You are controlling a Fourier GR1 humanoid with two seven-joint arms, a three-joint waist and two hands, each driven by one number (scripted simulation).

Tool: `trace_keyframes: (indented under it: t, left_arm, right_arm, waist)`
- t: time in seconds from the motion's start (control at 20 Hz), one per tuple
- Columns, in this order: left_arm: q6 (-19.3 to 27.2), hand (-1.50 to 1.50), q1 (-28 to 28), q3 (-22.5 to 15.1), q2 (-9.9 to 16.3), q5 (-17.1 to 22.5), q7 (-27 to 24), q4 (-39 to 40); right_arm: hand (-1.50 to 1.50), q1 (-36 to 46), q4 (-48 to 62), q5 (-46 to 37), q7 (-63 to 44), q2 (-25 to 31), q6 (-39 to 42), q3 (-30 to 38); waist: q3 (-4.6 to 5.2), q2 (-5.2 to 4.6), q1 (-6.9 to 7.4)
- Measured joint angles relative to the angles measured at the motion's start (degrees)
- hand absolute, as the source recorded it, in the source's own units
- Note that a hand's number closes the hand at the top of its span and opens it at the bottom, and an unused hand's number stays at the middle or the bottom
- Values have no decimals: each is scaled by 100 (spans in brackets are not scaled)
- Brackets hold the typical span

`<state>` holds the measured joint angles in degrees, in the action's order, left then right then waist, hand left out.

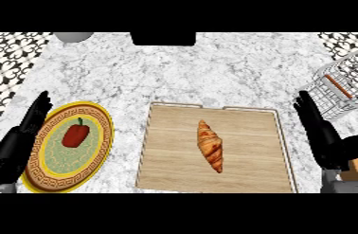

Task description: Pick the croissant from the tray and place it in the tiered basket

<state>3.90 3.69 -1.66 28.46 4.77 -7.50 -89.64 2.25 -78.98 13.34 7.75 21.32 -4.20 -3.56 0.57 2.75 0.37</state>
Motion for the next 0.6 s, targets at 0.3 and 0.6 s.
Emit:
trace_keyframes:
  t: [0.3, 0.6]
  left_arm:
    - [368, 0, -465, -295, -644, -66, 125, -130]
    - [678, 0, -803, -692, -1276, -122, 462, -153]
  right_arm:
    - [150, 1231, -426, 650, -202, -129, 1154, -347]
    - [-150, 1918, 66, 1527, -850, -529, 1862, -503]
  waist:
    - [-50, -237, 131]
    - [-80, -332, 163]
